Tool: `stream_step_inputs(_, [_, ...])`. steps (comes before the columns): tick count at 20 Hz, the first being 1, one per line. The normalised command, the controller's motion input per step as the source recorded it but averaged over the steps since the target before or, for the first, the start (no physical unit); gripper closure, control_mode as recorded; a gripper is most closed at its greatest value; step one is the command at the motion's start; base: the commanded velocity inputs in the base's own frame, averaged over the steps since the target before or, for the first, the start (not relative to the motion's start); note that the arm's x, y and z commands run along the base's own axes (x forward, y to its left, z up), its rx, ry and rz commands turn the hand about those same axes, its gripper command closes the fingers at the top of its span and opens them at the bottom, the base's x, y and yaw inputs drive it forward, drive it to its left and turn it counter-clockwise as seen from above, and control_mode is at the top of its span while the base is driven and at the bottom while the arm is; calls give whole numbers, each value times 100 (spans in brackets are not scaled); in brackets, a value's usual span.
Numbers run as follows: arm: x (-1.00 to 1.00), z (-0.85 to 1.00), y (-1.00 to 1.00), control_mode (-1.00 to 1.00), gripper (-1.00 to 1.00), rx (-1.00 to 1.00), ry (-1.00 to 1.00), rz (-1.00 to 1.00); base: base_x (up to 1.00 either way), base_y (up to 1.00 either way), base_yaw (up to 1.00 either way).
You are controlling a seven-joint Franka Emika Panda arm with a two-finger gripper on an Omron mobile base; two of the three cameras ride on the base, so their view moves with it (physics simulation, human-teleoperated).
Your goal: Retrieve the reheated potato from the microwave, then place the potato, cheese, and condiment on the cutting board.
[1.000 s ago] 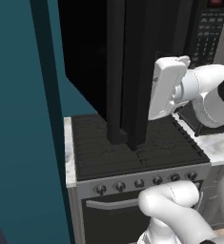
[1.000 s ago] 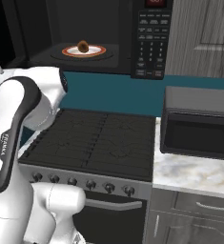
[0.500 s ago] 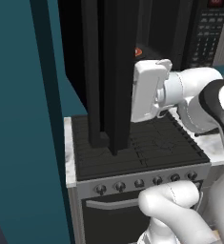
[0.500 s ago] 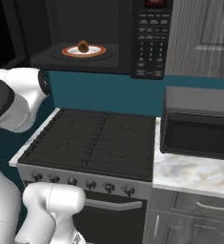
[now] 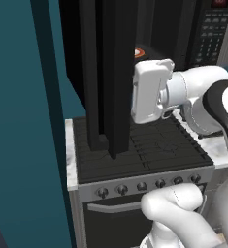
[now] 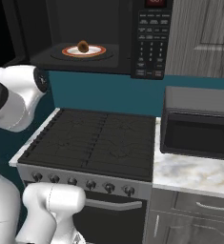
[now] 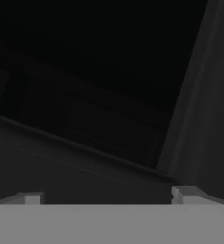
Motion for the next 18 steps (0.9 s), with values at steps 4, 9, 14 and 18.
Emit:
stream_step_inputs(4, [0,20,-38,-100,-100,-3,0,-2,0,0,0])
stream_step_inputs(9, [0,25,-44,-100,-100,-10,-5,-17,0,0,0])
stream_step_inputs(14, [1,15,-43,-100,-100,-21,-14,-19,0,0,0])
stream_step_inputs(18, [8,6,-37,-100,-100,-32,-18,-20,0,0,0])
